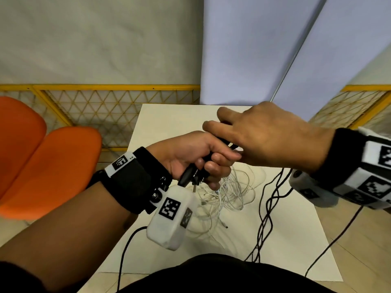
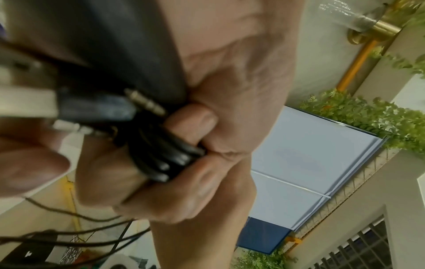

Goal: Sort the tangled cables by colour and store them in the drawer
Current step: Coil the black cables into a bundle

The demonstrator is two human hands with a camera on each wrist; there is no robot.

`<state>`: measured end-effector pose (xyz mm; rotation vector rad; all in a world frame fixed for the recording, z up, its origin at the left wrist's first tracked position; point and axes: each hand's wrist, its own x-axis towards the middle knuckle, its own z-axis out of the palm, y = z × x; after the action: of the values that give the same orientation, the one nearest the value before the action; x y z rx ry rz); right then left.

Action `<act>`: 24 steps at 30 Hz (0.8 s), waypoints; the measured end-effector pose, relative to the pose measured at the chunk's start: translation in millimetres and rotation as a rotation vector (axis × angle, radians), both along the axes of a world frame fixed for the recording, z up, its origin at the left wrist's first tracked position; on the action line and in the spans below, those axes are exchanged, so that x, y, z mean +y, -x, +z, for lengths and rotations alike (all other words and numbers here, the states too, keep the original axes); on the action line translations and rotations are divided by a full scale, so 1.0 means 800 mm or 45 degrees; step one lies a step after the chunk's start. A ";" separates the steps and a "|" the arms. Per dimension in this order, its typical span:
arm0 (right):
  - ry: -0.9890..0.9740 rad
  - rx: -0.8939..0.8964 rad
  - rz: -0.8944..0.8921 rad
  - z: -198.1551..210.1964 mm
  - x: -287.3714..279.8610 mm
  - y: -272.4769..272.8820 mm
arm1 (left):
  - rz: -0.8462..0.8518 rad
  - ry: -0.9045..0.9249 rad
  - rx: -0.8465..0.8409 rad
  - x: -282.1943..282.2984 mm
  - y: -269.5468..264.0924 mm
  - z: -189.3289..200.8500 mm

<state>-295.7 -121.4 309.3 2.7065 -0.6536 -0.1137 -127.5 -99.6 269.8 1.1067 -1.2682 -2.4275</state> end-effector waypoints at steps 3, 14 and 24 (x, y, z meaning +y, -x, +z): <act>-0.024 -0.041 0.088 -0.005 -0.002 -0.002 | -0.044 0.007 0.040 0.005 0.004 0.000; 0.028 -0.063 0.189 -0.009 -0.028 -0.009 | 0.060 0.214 -0.061 0.010 0.014 -0.007; -0.102 -0.063 0.167 -0.012 -0.040 -0.005 | 0.071 0.145 -0.080 0.008 0.009 -0.004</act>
<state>-291.7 -153.2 300.1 2.8286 -0.4935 -0.0407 -134.6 -92.9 266.3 1.1791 -1.3573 -2.2663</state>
